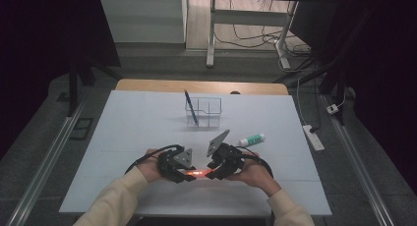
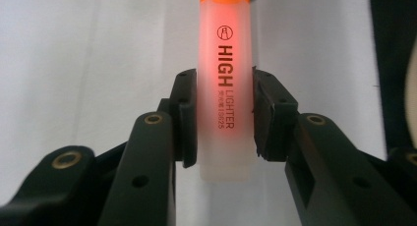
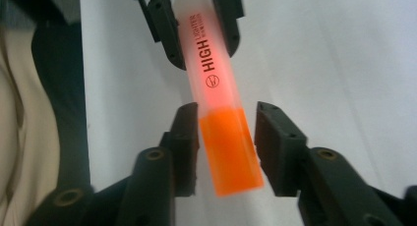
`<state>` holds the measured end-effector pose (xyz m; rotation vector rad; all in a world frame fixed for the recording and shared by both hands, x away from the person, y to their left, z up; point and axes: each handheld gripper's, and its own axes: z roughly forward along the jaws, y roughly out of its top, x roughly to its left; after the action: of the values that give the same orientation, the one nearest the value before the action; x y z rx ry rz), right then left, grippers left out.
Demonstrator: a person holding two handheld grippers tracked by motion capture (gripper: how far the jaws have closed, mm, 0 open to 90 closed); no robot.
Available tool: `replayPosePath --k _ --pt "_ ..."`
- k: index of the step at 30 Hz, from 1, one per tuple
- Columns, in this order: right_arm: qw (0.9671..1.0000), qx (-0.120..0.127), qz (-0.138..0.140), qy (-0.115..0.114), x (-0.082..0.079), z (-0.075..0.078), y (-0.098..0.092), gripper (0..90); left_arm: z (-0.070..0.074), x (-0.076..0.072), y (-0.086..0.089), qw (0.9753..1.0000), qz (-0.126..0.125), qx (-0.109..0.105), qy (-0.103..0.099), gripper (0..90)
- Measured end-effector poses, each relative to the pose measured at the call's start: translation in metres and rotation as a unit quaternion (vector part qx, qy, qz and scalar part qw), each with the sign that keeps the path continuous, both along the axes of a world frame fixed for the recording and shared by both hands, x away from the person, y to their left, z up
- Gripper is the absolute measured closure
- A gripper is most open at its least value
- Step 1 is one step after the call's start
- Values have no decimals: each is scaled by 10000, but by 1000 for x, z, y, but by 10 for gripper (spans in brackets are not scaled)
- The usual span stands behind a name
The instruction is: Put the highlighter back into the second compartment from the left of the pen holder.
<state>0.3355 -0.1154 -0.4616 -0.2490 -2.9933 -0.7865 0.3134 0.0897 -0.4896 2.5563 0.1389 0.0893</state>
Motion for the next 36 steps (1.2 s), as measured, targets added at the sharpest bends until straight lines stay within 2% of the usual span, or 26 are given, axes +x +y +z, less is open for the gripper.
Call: replayPosePath --k 5,10,15,18,21,23,30,36 --pt "9982 348 -466 -135 5 6 -12 494 0 3 8 9996 253 -59 -70 654" --pt "9949 542 -803 -291 9 10 -21 465 1 5 17 9983 549 -129 -120 654" --pt "9922 624 -1033 -325 12 13 -30 456 3 8 27 9961 832 -236 -157 654" --pt "9892 709 -1232 -370 12 14 -35 454 3 9 33 9934 1077 -365 -181 654" --pt "9843 863 -1492 -374 15 15 -41 453 4 10 38 9895 1334 -487 -258 654" --pt "9822 945 -1578 -379 16 14 -45 453 5 10 40 9880 1403 -571 -292 654" --pt "9791 991 -1745 -335 15 9 -46 448 7 9 42 9825 1589 -857 -455 654" --pt "9750 1112 -1901 -279 16 7 -50 448 8 8 44 9762 1780 -1122 -531 654"
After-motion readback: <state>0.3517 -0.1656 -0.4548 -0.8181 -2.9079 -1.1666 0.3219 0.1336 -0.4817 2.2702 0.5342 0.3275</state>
